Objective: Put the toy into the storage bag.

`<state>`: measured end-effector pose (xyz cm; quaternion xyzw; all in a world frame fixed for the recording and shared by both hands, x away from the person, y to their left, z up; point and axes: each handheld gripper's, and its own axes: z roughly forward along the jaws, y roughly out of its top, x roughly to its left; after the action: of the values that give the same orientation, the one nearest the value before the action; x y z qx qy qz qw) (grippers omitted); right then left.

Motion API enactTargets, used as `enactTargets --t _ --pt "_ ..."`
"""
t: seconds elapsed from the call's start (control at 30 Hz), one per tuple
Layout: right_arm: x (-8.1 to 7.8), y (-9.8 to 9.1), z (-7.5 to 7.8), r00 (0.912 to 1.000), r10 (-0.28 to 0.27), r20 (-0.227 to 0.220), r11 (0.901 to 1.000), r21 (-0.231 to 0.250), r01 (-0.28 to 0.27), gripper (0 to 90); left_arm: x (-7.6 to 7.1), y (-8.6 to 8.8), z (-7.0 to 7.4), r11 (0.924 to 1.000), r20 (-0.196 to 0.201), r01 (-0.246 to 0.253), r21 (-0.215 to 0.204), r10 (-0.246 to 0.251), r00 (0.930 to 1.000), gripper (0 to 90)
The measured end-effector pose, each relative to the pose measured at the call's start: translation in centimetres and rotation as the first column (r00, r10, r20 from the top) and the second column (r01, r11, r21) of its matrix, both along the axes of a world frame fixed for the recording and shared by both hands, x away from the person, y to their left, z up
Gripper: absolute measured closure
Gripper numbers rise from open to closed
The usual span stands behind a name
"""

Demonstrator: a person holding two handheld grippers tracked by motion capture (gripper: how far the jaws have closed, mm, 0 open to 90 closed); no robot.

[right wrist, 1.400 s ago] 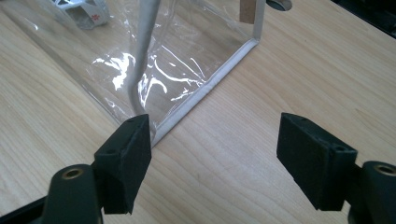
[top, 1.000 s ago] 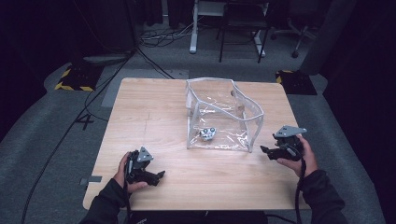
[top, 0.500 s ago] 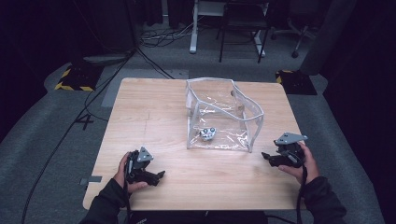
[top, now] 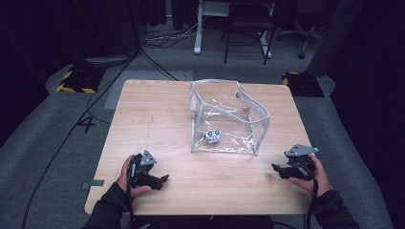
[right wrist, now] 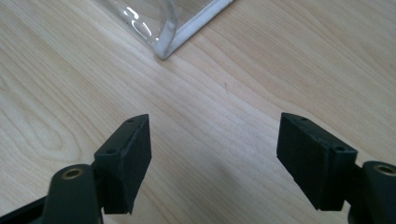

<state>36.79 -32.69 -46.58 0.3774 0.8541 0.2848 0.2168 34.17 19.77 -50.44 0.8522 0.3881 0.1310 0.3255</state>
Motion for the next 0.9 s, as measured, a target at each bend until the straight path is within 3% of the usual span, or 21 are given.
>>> enactTargets --t 0.9 --pt "-2.3 -3.3 -1.9 0.9982 -0.052 -0.029 0.9965 0.064 0.054 23.8 0.0 0.0 0.0 1.0000 0.001 0.002 0.000 -0.002 1.0000 1.1"
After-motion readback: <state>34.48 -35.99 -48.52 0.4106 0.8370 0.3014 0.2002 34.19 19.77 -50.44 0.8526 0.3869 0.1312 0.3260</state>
